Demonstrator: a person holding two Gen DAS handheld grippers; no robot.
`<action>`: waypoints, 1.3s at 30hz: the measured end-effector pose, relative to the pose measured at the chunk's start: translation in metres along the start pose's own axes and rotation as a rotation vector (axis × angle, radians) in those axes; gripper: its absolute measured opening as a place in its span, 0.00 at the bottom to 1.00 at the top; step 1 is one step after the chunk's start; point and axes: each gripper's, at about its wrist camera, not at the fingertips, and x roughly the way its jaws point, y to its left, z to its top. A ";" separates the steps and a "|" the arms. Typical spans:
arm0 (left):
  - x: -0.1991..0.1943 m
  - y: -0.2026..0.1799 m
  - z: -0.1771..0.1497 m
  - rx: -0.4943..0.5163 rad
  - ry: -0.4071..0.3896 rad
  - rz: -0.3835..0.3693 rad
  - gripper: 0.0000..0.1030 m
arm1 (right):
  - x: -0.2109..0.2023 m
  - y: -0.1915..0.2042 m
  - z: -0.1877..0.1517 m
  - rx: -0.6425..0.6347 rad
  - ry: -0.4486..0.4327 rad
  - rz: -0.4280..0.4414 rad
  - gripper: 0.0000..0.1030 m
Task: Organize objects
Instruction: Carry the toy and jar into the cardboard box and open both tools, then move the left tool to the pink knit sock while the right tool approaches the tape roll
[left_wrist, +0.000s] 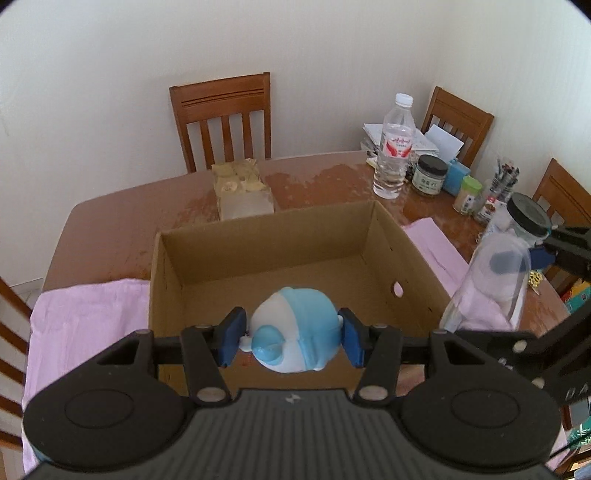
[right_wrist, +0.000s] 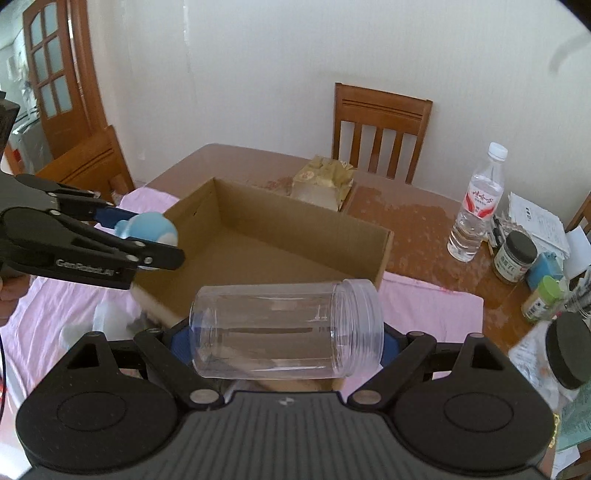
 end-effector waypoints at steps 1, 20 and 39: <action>0.004 0.002 0.004 -0.004 0.002 -0.003 0.52 | 0.005 0.000 0.003 0.008 0.002 0.000 0.90; 0.010 0.017 0.001 0.007 -0.016 0.077 0.96 | 0.040 0.014 0.010 0.045 0.036 -0.048 1.00; -0.047 -0.005 -0.068 -0.102 -0.052 0.175 0.99 | -0.002 0.026 -0.054 0.005 -0.007 -0.016 1.00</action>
